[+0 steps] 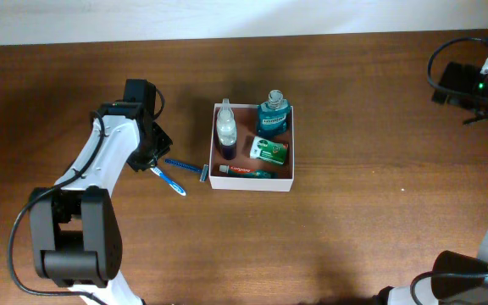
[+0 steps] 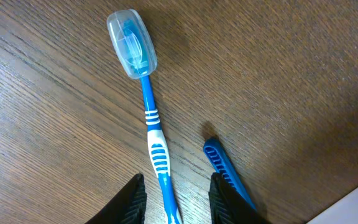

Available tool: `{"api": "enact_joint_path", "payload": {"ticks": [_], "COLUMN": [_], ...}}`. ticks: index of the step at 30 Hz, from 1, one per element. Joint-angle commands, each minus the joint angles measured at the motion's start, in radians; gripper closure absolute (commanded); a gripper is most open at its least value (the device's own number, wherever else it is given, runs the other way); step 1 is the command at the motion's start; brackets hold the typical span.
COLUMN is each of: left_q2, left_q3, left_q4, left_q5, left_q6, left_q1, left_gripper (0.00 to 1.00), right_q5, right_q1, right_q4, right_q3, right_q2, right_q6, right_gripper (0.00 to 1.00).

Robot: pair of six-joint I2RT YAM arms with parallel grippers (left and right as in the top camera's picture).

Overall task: Pack container
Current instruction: 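Lower the left gripper and close it on the toothbrush handle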

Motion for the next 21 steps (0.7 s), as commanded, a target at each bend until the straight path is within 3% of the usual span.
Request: {"api": "enact_joint_path", "payload": {"ticks": [1,5,6,7,21], "left_q2": [0.02,0.047,0.053,0.066,0.105], "left_q3": [-0.01,-0.01,-0.01,-0.01,-0.022], "left_q4": [0.003,0.003,0.003,0.002,0.003], "left_q5": [-0.015,-0.014,-0.014,-0.014,-0.015], "left_q6": [-0.014,-0.014,-0.014,-0.014,-0.014], "left_q1": [0.001,0.001,0.001,0.001,0.001], "left_gripper": [0.65,0.65,0.61,0.51,0.52], "right_q5": [-0.005,-0.005,-0.005,-0.005,-0.005], "right_q1": [-0.003,-0.003,-0.003,-0.003,-0.003], "right_q4": [0.002,0.002,0.002,0.002,0.002], "right_q3": [0.006,0.007,0.007,0.007,0.006], "right_q2": [0.006,0.006,0.006,0.006,0.006], "right_q6": [0.012,0.012,0.012,0.012,0.012], "right_gripper": [0.01,0.01,0.02,0.01,0.01]}}
